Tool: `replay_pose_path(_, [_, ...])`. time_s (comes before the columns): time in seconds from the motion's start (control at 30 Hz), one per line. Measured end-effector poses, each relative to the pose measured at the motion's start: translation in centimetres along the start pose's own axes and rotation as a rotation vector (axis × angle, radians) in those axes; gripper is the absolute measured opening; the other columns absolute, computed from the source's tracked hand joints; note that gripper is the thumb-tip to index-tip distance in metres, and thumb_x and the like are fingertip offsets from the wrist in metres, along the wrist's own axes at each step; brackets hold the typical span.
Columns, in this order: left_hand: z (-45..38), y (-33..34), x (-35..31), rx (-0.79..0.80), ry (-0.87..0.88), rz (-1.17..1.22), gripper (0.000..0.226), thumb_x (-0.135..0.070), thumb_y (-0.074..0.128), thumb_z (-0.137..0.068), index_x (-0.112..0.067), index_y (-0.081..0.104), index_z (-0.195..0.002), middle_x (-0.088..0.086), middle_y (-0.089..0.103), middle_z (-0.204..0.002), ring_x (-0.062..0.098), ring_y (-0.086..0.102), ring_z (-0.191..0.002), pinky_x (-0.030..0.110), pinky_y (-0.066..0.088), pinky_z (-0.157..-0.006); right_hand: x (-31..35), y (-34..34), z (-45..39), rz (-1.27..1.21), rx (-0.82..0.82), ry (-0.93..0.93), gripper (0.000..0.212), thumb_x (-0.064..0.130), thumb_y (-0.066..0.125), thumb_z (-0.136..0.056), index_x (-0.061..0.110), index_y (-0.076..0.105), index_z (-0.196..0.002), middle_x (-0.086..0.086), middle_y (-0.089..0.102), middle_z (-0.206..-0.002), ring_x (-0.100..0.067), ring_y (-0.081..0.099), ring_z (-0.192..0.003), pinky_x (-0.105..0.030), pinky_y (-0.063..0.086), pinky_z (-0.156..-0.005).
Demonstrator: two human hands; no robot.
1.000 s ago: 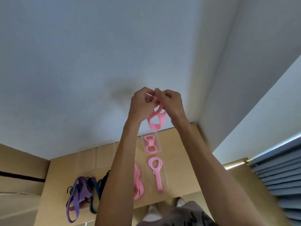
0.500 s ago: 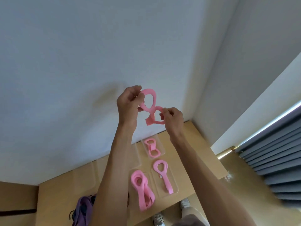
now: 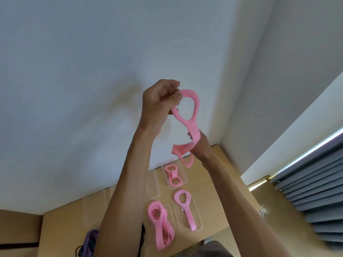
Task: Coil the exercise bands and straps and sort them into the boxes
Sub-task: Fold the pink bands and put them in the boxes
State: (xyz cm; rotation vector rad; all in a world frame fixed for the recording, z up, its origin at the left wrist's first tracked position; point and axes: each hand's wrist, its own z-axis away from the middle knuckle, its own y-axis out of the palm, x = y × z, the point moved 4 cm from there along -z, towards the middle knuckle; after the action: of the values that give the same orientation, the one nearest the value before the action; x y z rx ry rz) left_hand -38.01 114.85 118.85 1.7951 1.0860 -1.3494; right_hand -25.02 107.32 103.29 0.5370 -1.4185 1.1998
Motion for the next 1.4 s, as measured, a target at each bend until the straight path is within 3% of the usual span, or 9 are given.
replay_pose_path(0.17, [-1.2,1.1,1.4,-0.066,-0.043,-0.113,0.017,-0.002,0.072,-0.086,-0.015,0.07,-0.097,0.001,0.069,-0.078,0.014,0.065,-0.069,0.029,0.054,-0.062,6.0,-1.8,-0.5,-0.341,0.152,-0.248,0.053,0.015,0.072,-0.085,0.039,0.057,-0.13,0.028,0.064,-0.122,-0.018,0.059,-0.123,-0.031,0.052,-0.091])
replay_pose_path(0.3, [-1.8,-0.1,2.9,-0.174,-0.065,-0.107,0.019,-0.005,0.077,-0.081,-0.018,0.071,-0.094,0.003,0.071,-0.08,0.014,0.066,-0.072,0.026,0.053,-0.062,5.8,-3.9,-0.9,-0.978,0.201,-0.072,0.045,0.023,0.051,-0.088,0.012,0.062,-0.13,-0.022,0.069,-0.12,-0.038,0.065,-0.115,-0.049,0.046,-0.102])
replay_pose_path(0.4, [-1.7,0.4,3.9,-0.143,-0.071,-0.139,0.02,-0.009,0.078,-0.079,-0.021,0.071,-0.093,0.0,0.073,-0.079,0.015,0.07,-0.075,0.026,0.055,-0.067,6.7,-4.0,-0.9,-0.634,0.287,-0.217,0.037,0.037,0.06,-0.093,0.019,0.065,-0.125,-0.011,0.072,-0.116,-0.029,0.068,-0.11,-0.042,0.05,-0.098])
replay_pose_path(0.57, [-0.9,0.4,7.0,-0.213,-0.135,-0.133,0.009,-0.029,0.068,-0.083,-0.024,0.069,-0.076,-0.005,0.068,-0.073,0.014,0.064,-0.066,0.027,0.051,-0.06,6.7,-3.3,-1.5,-0.46,0.085,-0.233,0.012,0.004,0.064,-0.09,0.003,0.068,-0.101,-0.018,0.073,-0.087,-0.025,0.073,-0.079,-0.028,0.057,-0.069])
replay_pose_path(0.73, [5.9,-0.5,17.7,-0.604,-0.806,0.017,0.036,-0.048,0.044,-0.099,-0.017,0.061,-0.092,0.003,0.06,-0.096,0.023,0.054,-0.089,0.034,0.041,-0.08,6.1,-3.0,-2.1,-0.428,0.126,-0.114,0.005,0.008,0.064,-0.089,0.005,0.068,-0.092,-0.015,0.073,-0.083,-0.026,0.074,-0.076,-0.026,0.058,-0.063])
replay_pose_path(0.83, [10.6,1.3,23.6,-0.314,-1.174,0.313,0.058,-0.059,0.041,-0.099,-0.012,0.054,-0.129,0.02,0.057,-0.125,0.033,0.057,-0.102,0.046,0.043,-0.099,5.4,-2.8,-2.0,-0.479,0.134,-0.06,0.009,0.012,0.065,-0.091,0.005,0.068,-0.094,-0.01,0.073,-0.08,-0.026,0.075,-0.075,-0.027,0.058,-0.063])
replay_pose_path(0.93, [11.5,4.3,25.1,-0.037,-1.201,0.662,0.065,-0.061,0.038,-0.099,-0.008,0.054,-0.132,0.029,0.058,-0.125,0.042,0.06,-0.102,0.047,0.046,-0.091,4.2,-2.7,-1.9,-0.486,0.111,-0.013,0.013,0.014,0.065,-0.092,0.003,0.069,-0.098,-0.008,0.073,-0.08,-0.026,0.075,-0.073,-0.026,0.057,-0.06])
replay_pose_path(1.17, [13.7,4.2,26.2,0.498,-1.3,0.403,0.066,-0.059,0.041,-0.094,0.001,0.06,-0.116,0.031,0.062,-0.116,0.038,0.064,-0.095,0.034,0.051,-0.071,1.8,-3.5,-1.9,-0.545,-0.034,0.058,0.012,0.017,0.065,-0.092,0.006,0.07,-0.094,-0.004,0.071,-0.076,-0.023,0.074,-0.07,-0.023,0.054,-0.055])
replay_pose_path(1.4, [12.9,3.9,27.0,0.228,-1.231,0.426,0.046,-0.042,0.047,-0.101,-0.008,0.055,-0.131,0.027,0.068,-0.109,0.021,0.057,-0.06,0.021,0.039,-0.043,-0.2,-3.7,-1.9,-0.559,-0.037,0.129,0.013,0.013,0.064,-0.09,0.005,0.071,-0.096,-0.003,0.068,-0.072,-0.023,0.07,-0.065,-0.026,0.054,-0.057])
